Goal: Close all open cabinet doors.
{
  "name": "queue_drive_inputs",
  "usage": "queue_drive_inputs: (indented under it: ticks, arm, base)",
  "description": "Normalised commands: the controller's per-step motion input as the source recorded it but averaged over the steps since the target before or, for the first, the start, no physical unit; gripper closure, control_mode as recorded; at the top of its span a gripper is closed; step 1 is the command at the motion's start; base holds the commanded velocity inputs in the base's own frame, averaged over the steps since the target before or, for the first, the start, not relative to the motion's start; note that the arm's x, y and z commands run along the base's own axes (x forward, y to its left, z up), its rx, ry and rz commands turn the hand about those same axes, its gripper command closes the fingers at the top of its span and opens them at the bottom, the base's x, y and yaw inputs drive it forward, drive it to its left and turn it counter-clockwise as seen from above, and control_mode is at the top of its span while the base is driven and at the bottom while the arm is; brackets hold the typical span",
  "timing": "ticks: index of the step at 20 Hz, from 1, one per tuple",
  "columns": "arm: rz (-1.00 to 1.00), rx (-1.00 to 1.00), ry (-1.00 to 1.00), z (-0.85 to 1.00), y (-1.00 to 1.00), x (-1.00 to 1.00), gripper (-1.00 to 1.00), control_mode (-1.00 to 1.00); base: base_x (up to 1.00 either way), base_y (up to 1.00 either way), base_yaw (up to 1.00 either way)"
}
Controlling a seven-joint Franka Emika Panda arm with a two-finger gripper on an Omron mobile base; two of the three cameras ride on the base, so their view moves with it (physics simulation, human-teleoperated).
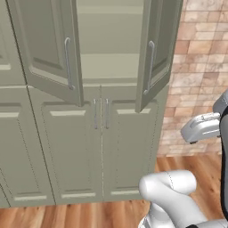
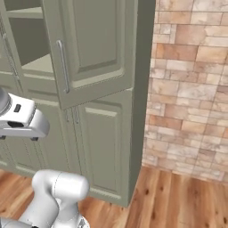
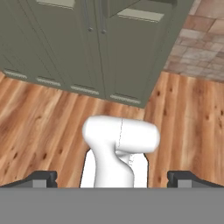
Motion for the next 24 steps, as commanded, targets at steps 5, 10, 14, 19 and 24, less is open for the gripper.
queue_drive_inputs:
  ticks: [5,10,14,19,24]
  arm:
    - [0.0,0.0,0.0,0.0,0.0,0.0,-1.0,1.0]
    - [0.0,0.0,0.0,0.0,0.0,0.0,-1.0,1.0]
    - [0.0,0.0,0.0,0.0,0.0,0.0,-1.0,1.0]
    - [0.0,0.0,0.0,0.0,0.0,0.0,-1.0,1.0]
    - [0.0,0.0,0.0,0.0,0.0,0.0,-1.0,1.0]
  base:
    - [0.2,0.46,-0.13]
    - [0.09,0.35,-0.11]
    - [0.03,0.35,-0.17]
    - [-0.05,0.49,-0.23]
    - [-0.34,0.58,-0.12]
